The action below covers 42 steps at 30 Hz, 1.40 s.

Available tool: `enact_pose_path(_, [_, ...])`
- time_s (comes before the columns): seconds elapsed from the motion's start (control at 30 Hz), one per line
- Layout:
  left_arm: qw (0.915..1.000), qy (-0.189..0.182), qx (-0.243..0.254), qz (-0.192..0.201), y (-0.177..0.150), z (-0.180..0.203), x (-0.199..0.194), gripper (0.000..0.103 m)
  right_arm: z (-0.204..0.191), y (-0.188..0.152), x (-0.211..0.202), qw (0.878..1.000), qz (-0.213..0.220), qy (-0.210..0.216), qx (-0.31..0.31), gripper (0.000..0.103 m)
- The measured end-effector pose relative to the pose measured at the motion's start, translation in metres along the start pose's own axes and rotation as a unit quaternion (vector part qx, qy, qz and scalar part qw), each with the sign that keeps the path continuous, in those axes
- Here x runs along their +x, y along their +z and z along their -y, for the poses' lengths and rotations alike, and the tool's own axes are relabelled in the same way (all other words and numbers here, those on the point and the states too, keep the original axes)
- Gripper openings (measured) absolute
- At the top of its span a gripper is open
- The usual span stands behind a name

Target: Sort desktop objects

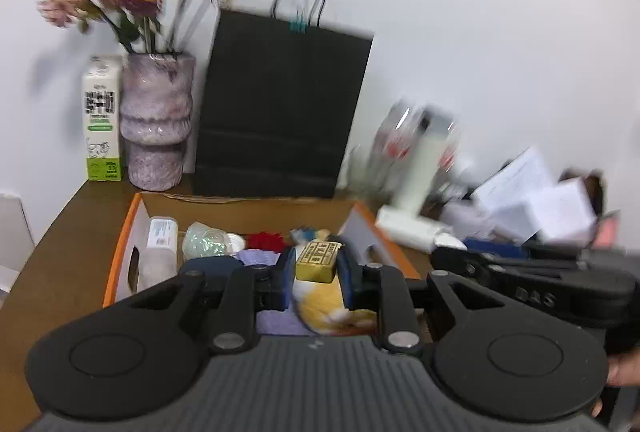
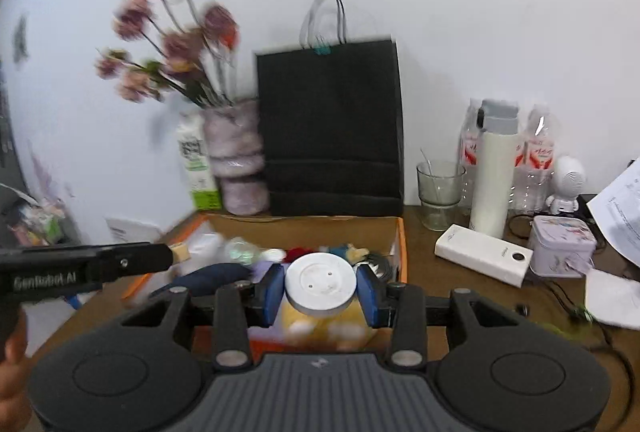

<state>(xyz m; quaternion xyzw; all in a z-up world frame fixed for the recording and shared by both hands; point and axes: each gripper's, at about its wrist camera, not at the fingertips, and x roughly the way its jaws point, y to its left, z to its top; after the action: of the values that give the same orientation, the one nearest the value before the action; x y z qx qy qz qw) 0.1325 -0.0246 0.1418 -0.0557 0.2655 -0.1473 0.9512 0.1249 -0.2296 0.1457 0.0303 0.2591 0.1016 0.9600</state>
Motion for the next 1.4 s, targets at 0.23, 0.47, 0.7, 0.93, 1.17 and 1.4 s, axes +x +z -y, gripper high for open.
enact_pose_path(0.23, [0.9916, 0.052, -0.017, -0.117, -0.005, -0.021, 0.113, 0.023, 0.017, 0.011, 0.122, 0.994, -0.100, -0.038, -0.003, 0.038])
enact_pose_path(0.47, [0.9941, 0.054, -0.028, -0.089, 0.022, -0.037, 0.122, 0.054, 0.029, 0.017, 0.158, 0.991, -0.120, -0.049, 0.018, 0.061])
enact_pose_path(0.7, [0.9890, 0.118, -0.037, -0.080, 0.058, -0.054, 0.121, 0.076, 0.015, 0.045, 0.152, 0.994, -0.100, -0.047, 0.002, 0.075])
enact_pose_path(0.93, [0.9895, 0.133, -0.015, -0.055, 0.025, -0.046, 0.073, 0.092, 0.006, 0.028, 0.118, 0.996, -0.081, -0.035, 0.020, 0.084])
enact_pose_path(1.17, [0.9928, 0.118, 0.010, -0.015, -0.040, -0.026, -0.005, 0.103, -0.010, -0.035, 0.038, 0.999, -0.033, -0.027, 0.010, 0.089])
enact_pose_path(1.4, [0.9930, 0.117, 0.015, 0.001, -0.125, -0.017, -0.074, 0.103, -0.029, -0.111, -0.021, 0.999, -0.041, -0.035, 0.005, 0.089])
